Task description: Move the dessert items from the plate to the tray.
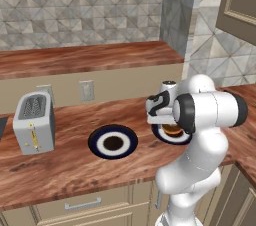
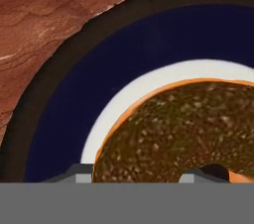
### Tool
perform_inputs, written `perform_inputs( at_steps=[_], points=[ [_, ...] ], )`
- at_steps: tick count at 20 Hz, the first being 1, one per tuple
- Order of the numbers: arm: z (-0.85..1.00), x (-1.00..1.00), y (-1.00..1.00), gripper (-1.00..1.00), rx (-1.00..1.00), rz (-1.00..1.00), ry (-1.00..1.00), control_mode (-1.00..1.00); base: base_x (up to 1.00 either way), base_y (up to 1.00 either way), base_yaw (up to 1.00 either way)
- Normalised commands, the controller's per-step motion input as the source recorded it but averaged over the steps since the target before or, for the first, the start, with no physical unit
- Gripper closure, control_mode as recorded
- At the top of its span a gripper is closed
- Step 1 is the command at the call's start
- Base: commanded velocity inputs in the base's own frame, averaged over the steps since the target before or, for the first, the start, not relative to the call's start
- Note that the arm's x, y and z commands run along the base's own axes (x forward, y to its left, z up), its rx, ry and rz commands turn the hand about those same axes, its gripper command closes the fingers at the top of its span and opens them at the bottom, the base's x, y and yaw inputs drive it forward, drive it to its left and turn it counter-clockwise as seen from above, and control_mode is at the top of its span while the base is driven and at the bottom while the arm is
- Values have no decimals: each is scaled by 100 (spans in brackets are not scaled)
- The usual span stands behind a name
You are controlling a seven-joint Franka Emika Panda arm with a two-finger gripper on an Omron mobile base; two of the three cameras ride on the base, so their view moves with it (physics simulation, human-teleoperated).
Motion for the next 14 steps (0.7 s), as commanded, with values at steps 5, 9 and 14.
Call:
perform_inputs(
  at_steps=[5, 9, 14],
  points=[
    [24, 0, 0, 100, 0, 0, -5, -100, 0, 0, 0],
    [79, -17, 5, 100, 0, 0, 0, -100, 0, 0, 0],
    [99, -43, 6, 100, 2, 0, 1, -100, 0, 0, 0]
  ],
)
